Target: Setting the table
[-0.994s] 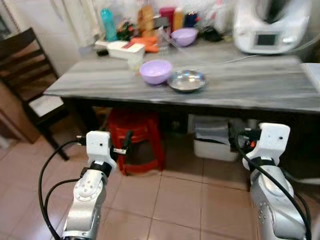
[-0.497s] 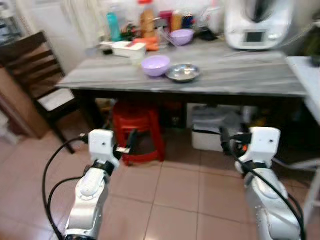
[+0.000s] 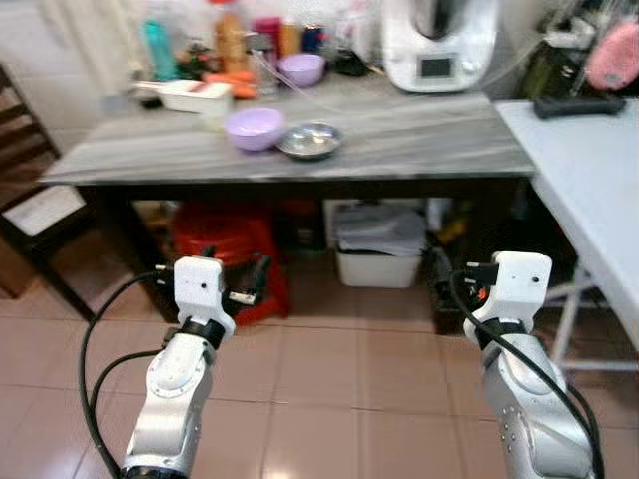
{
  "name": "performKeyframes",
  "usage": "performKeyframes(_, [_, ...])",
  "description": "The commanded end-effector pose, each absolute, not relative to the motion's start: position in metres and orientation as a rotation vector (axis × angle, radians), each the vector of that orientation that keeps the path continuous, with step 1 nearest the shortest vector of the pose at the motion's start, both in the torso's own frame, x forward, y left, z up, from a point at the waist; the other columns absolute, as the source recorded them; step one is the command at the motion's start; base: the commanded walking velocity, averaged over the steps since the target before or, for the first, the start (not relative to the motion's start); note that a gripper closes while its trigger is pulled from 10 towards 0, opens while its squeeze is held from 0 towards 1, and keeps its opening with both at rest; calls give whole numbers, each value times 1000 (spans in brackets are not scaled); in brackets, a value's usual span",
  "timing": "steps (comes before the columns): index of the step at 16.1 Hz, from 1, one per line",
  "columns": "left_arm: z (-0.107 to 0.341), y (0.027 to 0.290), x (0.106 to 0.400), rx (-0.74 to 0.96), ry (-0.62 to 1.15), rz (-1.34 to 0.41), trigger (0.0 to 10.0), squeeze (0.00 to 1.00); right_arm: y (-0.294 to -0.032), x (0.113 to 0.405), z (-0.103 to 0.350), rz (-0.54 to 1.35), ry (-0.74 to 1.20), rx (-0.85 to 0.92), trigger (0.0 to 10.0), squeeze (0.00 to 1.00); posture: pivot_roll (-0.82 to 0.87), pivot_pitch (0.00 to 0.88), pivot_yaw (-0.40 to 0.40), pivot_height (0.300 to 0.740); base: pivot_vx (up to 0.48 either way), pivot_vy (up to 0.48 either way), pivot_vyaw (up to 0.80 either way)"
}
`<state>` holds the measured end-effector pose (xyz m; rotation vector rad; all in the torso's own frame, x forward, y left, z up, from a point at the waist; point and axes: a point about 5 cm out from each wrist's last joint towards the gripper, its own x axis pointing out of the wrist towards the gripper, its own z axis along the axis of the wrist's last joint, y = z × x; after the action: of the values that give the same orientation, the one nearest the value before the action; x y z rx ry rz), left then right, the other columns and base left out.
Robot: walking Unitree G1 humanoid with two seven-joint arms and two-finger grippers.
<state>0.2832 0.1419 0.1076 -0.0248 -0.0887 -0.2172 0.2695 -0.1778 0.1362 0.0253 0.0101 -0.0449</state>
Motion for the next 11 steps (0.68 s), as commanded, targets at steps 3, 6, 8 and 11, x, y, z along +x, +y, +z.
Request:
performKeyframes(3, [108,147,284,-15,-84,-222,10000,0,-174,271,137,-35,6,28,10000,0,-155,32,81,740,0,-396,0])
performKeyframes(6, [109,146,284,-18,-85,-228,10000,0,-176,270,137,-43,7,25,10000,0,-157,34,81,740,0,-405,0])
performKeyframes(8, [109,145,285,-22,-85,-232,10000,0,-177,270,137,-50,8,25,10000,0,-158,37,84,740,0,-480,0])
performKeyframes(11, [109,145,286,-23,-85,-236,10000,0,-177,271,137,-55,6,30,10000,0,-156,37,85,740,0,-480,0])
